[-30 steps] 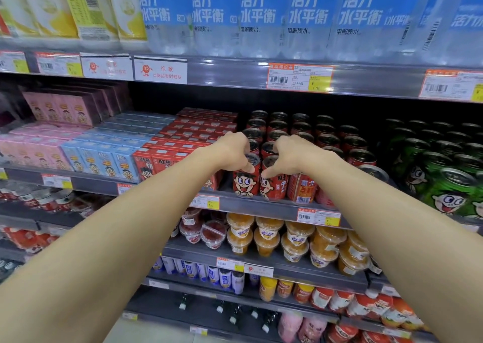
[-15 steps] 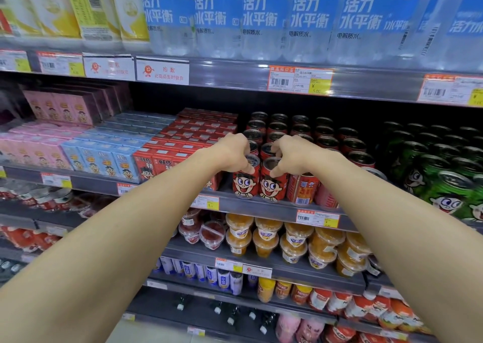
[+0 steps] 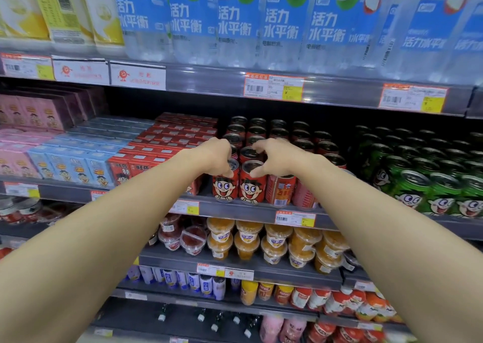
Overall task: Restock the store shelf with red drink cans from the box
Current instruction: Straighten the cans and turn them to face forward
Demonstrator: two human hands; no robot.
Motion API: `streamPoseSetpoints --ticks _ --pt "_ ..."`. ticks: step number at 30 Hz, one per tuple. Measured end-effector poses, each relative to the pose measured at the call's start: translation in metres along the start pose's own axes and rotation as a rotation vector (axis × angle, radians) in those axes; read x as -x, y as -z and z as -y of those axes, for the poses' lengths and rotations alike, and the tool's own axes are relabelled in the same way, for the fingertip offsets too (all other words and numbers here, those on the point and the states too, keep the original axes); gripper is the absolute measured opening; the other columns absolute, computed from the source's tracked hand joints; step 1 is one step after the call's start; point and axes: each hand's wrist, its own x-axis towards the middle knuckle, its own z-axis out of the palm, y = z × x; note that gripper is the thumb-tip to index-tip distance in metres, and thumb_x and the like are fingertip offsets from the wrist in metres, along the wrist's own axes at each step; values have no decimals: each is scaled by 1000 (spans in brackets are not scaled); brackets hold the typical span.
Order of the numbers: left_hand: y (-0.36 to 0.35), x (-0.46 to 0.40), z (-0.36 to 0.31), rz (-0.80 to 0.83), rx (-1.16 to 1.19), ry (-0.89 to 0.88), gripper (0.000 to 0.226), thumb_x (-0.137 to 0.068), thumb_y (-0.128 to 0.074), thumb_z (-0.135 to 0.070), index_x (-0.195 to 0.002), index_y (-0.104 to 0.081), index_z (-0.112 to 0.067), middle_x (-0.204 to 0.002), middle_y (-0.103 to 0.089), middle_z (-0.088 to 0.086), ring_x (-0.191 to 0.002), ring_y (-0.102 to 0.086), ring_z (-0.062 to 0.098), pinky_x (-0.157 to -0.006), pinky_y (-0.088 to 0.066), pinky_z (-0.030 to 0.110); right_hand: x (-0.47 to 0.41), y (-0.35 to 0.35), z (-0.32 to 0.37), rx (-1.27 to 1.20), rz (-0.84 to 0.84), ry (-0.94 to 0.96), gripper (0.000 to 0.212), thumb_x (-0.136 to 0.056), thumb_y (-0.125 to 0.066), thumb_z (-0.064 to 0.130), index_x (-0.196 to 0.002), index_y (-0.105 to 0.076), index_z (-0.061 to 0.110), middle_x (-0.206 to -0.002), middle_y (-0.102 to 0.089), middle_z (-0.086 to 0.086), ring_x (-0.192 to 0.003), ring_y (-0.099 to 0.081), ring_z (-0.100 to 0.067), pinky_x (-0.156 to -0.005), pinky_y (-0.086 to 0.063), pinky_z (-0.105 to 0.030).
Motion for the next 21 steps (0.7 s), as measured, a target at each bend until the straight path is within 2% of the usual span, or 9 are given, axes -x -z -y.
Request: streamPoseSetpoints --ticks 2,5,7,8,10,12,14,18,21 --pt "5 1 -11 29 -101 -6 61 -81 -77 -32 -130 -56 -2 -124 -61 14 -109 -59 30 -89 -52 37 8 13 -10 -13 -62 -17 72 -86 -73 44 -147 -46 15 -146 -52 -5 -131 -49 -25 -105 -41 -33" --pt "13 2 -33 48 -257 -14 56 -79 -79 -32 -122 -57 -3 -117 -61 14 -101 -61 30 -74 -48 31 20 32 -31 -8 -111 -99 61 -89 -70 45 -137 -56 11 -134 -61 -9 -121 -56 -27 -99 -46 -32" --pt "18 -1 -50 3 -297 -60 47 -81 -76 -29 -117 -60 -4 -109 -62 14 -94 -61 29 -72 -49 32 29 39 -45 -13 -130 -158 54 -90 -69 44 -130 -61 9 -129 -63 -11 -117 -58 -29 -98 -48 -34" --pt "19 -3 -60 -29 -289 -98 42 -83 -73 -28 -115 -61 -4 -105 -62 14 -91 -61 29 -72 -50 33 33 41 -51 -10 -136 -183 50 -90 -69 44 -126 -63 9 -127 -63 -12 -114 -59 -29 -96 -49 -34" --pt "19 -8 -77 -66 -226 -193 38 -88 -66 -30 -115 -62 -5 -111 -63 15 -97 -60 31 -78 -50 33 39 42 -60 10 -130 -224 47 -90 -69 44 -120 -65 8 -123 -63 -14 -110 -59 -30 -90 -51 -33" --pt "16 -11 -94 -54 -171 -278 44 -90 -62 -37 -120 -62 -5 -119 -63 15 -109 -59 31 -89 -51 36 43 40 -67 41 -105 -257 51 -89 -68 46 -121 -63 7 -121 -64 -14 -107 -60 -30 -82 -49 -31" --pt "12 -12 -106 -12 -160 -319 52 -88 -63 -43 -123 -61 -5 -121 -63 14 -111 -59 31 -94 -51 41 46 37 -72 62 -80 -275 56 -88 -68 50 -123 -61 6 -121 -63 -15 -106 -60 -31 -81 -49 -32" --pt "3 -18 -112 62 -138 -312 61 -83 -71 -43 -128 -58 -4 -125 -62 13 -113 -58 29 -96 -50 42 51 30 -78 83 -47 -285 71 -85 -69 56 -131 -55 4 -129 -58 -16 -112 -57 -31 -92 -52 -38" --pt "-1 -20 -106 84 -100 -291 69 -81 -75 -43 -135 -53 -7 -130 -60 9 -117 -57 26 -97 -49 36 53 26 -78 108 -37 -281 64 -81 -71 60 -117 -56 9 -125 -58 -13 -98 -56 -27 -79 -50 -34"
